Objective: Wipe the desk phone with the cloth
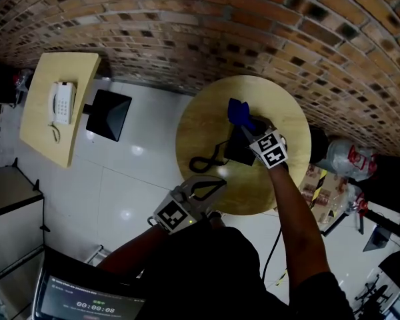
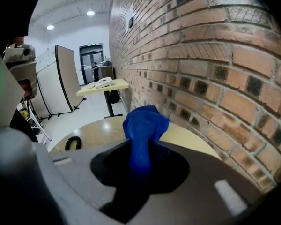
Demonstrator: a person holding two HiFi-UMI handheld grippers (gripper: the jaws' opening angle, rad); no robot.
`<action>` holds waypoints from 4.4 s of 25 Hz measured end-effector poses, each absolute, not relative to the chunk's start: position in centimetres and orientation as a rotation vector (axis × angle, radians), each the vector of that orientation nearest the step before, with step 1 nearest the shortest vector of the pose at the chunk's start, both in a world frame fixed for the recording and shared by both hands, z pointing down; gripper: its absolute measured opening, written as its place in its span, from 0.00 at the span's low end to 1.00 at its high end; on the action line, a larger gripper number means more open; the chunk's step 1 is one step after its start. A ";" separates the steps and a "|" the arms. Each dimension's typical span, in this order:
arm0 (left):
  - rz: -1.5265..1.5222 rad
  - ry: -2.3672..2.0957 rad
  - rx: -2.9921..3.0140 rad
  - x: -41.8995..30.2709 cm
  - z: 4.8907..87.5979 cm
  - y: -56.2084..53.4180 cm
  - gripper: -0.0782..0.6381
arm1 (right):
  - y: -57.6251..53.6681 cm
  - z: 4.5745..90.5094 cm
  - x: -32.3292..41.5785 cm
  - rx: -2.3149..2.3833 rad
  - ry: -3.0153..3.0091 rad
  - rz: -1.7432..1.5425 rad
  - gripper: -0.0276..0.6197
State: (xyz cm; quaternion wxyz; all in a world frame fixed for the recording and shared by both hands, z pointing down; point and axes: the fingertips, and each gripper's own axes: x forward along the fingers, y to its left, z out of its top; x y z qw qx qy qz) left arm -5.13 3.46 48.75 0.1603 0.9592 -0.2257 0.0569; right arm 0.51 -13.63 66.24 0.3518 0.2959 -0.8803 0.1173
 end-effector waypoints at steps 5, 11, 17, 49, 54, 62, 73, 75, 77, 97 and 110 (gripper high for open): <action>0.174 -0.629 2.746 -4.8 48.9 3.3 0.10 | -9.3 67.9 -0.4 0.675 -2.265 0.310 0.18; 0.185 -0.604 2.767 -3.9 49.0 3.3 0.10 | -3.1 70.4 -1.6 0.555 -2.233 0.344 0.18; 0.192 -0.579 2.766 -3.2 49.0 3.5 0.10 | 2.0 72.4 -2.8 0.465 -2.221 0.405 0.19; 0.259 -0.435 2.772 1.4 50.1 4.8 0.10 | -4.7 75.8 22.8 1.211 -1.919 0.837 0.19; 0.270 -0.437 2.779 1.2 50.2 4.7 0.10 | -5.0 76.2 23.4 1.270 -1.911 0.878 0.24; 0.256 -0.443 2.789 1.3 49.5 5.0 0.10 | -5.6 75.1 24.1 1.294 -1.918 0.857 0.33; 0.202 -0.500 2.813 2.0 46.5 4.8 0.10 | -5.9 59.9 19.1 1.310 -2.342 0.509 0.35; 0.186 -0.526 2.825 2.0 45.5 4.8 0.10 | -4.5 55.7 17.0 1.292 -2.472 0.422 0.35; 0.175 -0.548 2.842 2.0 44.8 4.8 0.10 | -2.7 52.6 14.9 1.256 -2.571 0.371 0.33; 0.127 -0.528 2.959 2.2 38.5 11.4 0.10 | 11.8 41.4 5.8 1.066 -2.849 0.356 0.04; 0.099 -0.525 2.985 1.6 36.5 12.9 0.10 | 13.3 37.1 4.4 1.048 -2.889 0.291 0.04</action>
